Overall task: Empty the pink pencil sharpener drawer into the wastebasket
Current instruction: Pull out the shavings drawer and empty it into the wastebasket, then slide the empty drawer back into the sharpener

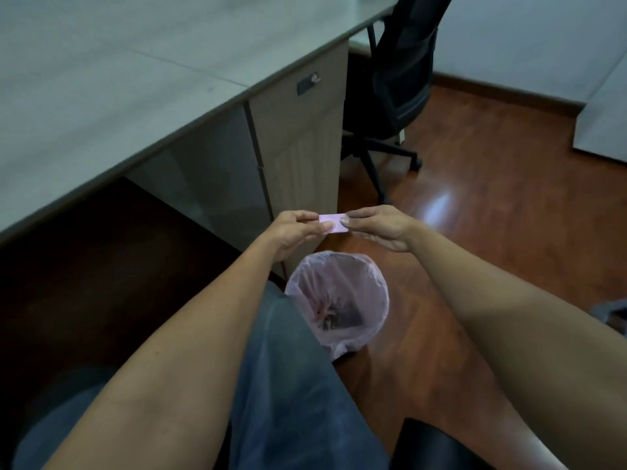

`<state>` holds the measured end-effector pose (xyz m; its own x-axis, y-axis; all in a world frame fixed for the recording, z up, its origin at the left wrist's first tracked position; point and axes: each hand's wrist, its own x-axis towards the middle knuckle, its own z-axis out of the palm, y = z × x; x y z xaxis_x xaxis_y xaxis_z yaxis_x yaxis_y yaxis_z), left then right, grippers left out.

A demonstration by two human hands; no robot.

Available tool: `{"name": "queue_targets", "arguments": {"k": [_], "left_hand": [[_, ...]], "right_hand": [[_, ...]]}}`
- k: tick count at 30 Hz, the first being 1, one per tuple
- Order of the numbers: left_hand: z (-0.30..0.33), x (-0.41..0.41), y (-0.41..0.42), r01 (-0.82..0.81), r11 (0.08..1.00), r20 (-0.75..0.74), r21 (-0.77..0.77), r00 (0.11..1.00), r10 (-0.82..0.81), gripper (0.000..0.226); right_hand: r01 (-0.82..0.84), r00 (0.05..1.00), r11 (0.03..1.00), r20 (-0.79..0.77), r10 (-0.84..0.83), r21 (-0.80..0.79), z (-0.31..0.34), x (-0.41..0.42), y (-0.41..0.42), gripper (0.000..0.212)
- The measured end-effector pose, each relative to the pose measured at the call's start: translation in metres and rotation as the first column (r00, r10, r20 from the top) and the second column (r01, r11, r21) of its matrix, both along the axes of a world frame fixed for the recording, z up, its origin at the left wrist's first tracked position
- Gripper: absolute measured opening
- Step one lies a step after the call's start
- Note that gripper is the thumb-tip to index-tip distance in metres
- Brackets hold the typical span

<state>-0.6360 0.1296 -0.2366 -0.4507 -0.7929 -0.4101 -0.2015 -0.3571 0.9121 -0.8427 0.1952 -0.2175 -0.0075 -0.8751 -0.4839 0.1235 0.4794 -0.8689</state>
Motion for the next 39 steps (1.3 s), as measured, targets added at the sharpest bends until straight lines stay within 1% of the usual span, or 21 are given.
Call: {"name": "queue_targets", "arguments": {"k": [1,2,3,5,7,12,15,18,21,24,29,34,37,39], "left_hand": [[0.014,0.005,0.002,0.02,0.997,0.019,-0.077,1.0,-0.019,0.08],[0.022,0.005,0.001,0.048,0.99,0.032,-0.131,0.999,-0.044,0.083],[0.029,0.005,0.0,0.073,0.983,0.038,-0.166,0.997,-0.068,0.078],[0.043,0.009,0.0,0.104,0.965,0.046,-0.242,0.994,-0.095,0.061],[0.07,0.012,0.002,0.088,0.944,0.026,-0.317,0.996,-0.085,0.057],[0.138,0.024,-0.002,0.039,0.889,-0.032,-0.456,0.998,-0.06,0.056],[0.178,0.043,-0.002,0.012,0.853,-0.048,-0.521,0.998,-0.043,0.057],[0.212,0.071,0.0,-0.047,0.815,-0.06,-0.577,0.998,0.016,0.057],[0.24,0.106,0.005,-0.106,0.787,-0.087,-0.608,0.994,0.066,0.056],[0.262,0.147,0.014,-0.143,0.764,-0.079,-0.63,0.99,0.121,0.057],[0.287,0.223,0.027,-0.24,0.716,-0.094,-0.655,0.967,0.239,0.053],[0.302,0.298,0.049,-0.348,0.665,-0.109,-0.661,0.921,0.374,0.052],[0.311,0.347,0.064,-0.411,0.618,-0.111,-0.67,0.879,0.465,0.048],[0.317,0.376,0.073,-0.438,0.587,-0.101,-0.681,0.85,0.517,0.046]], "right_hand": [[0.008,1.0,0.998,-0.003,-0.008,-0.061,0.013,0.001,0.003,0.058],[0.006,1.0,0.995,-0.003,-0.006,-0.096,0.02,0.0,0.002,0.056],[-0.003,1.0,0.993,-0.001,0.003,-0.119,0.028,0.0,0.001,0.053],[-0.026,0.999,0.985,-0.03,0.021,-0.17,0.043,-0.001,0.002,0.052],[-0.038,0.999,0.971,-0.035,0.03,-0.234,0.067,0.0,0.005,0.052],[-0.064,0.998,0.918,-0.05,0.048,-0.392,0.134,0.014,0.0,0.051],[-0.089,0.996,0.884,-0.036,0.082,-0.458,0.172,0.03,-0.008,0.051],[-0.118,0.991,0.851,-0.008,0.133,-0.512,0.203,0.055,-0.019,0.049],[-0.184,0.98,0.808,-0.04,0.196,-0.56,0.227,0.086,-0.03,0.046],[-0.266,0.959,0.764,-0.08,0.273,-0.588,0.247,0.124,-0.04,0.047],[-0.384,0.907,0.684,-0.115,0.404,-0.621,0.273,0.2,-0.054,0.044],[-0.474,0.844,0.615,-0.127,0.52,-0.63,0.291,0.281,-0.064,0.04],[-0.521,0.802,0.567,-0.139,0.581,-0.638,0.3,0.336,-0.068,0.036],[-0.542,0.779,0.542,-0.143,0.61,-0.642,0.305,0.37,-0.07,0.038]]}}
